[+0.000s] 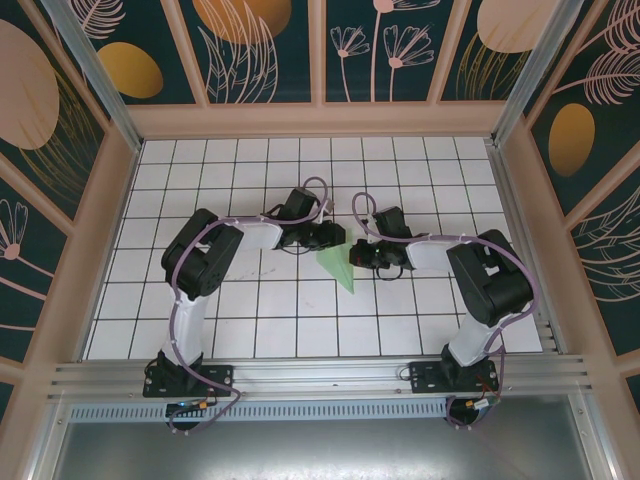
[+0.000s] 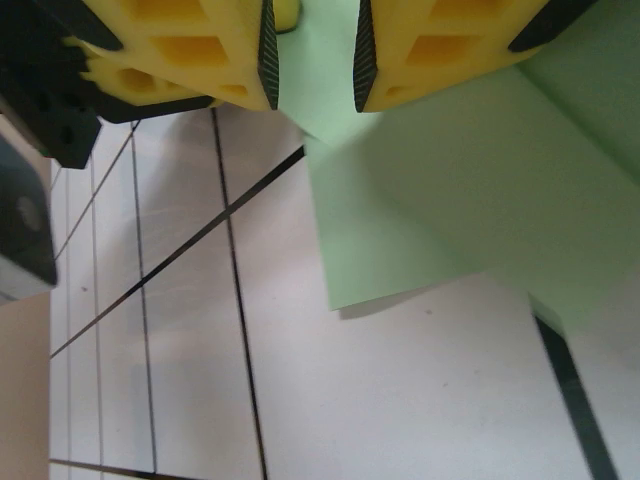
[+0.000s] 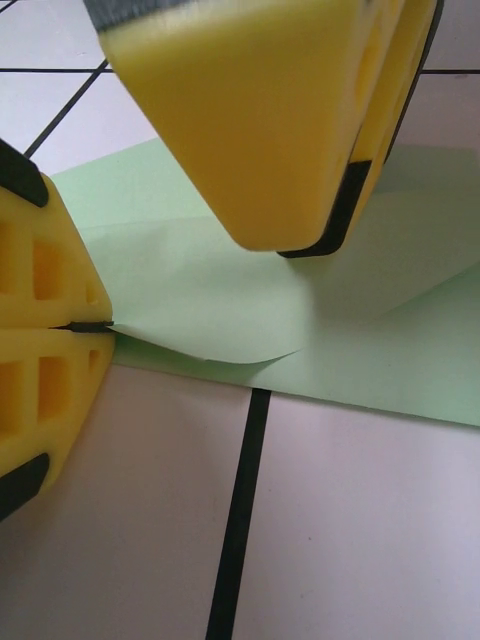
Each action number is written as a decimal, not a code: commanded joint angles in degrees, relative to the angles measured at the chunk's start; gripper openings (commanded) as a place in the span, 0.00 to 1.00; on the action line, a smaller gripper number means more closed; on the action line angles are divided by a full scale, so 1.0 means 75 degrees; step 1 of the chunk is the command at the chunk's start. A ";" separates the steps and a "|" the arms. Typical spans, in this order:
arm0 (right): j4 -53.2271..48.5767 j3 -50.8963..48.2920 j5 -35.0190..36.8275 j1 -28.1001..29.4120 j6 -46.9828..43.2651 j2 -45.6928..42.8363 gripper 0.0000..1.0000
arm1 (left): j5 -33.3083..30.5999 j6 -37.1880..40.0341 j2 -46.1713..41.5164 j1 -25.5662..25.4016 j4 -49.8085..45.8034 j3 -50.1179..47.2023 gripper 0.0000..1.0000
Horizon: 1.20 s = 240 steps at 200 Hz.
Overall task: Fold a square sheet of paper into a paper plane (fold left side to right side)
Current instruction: Fourth fold the wing at the center of the table.
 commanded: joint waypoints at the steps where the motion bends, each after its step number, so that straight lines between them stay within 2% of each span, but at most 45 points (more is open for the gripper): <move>1: -0.0779 -0.0024 0.0617 0.0049 -0.0231 0.0351 0.00 | -0.0312 0.0319 0.0170 -0.0011 -0.0325 0.0081 0.30; 81: -0.0897 0.0072 0.0592 -0.0017 -0.0355 0.0077 0.00 | -0.0984 0.0541 0.0505 -0.0013 -0.0812 -0.0188 0.30; 114: -0.0993 0.0442 0.0604 -0.0146 -0.0415 -0.0511 0.19 | -0.1128 0.0534 0.0627 -0.0007 -0.0787 -0.0425 0.30; 147: -0.1348 0.0473 0.0863 -0.0231 -0.0441 -0.1211 0.30 | -0.1225 0.0487 0.0665 -0.0011 -0.0706 -0.0574 0.30; 163: -0.1349 0.0294 0.0615 -0.0209 -0.0364 -0.1666 0.30 | -0.1235 0.0487 0.0660 -0.0014 -0.0705 -0.0585 0.30; 189: -0.0816 -0.0170 -0.0552 0.0029 0.0034 -0.2147 0.23 | -0.1246 0.0499 0.0647 -0.0008 -0.0728 -0.0573 0.30; 213: -0.0285 -0.0357 -0.1170 0.0477 0.0452 -0.1860 0.18 | -0.1259 0.0485 0.0659 -0.0013 -0.0739 -0.0561 0.30; 240: -0.0167 -0.0183 -0.1127 0.0691 0.0462 -0.1169 0.16 | -0.1288 0.0487 0.0654 -0.0013 -0.0745 -0.0574 0.30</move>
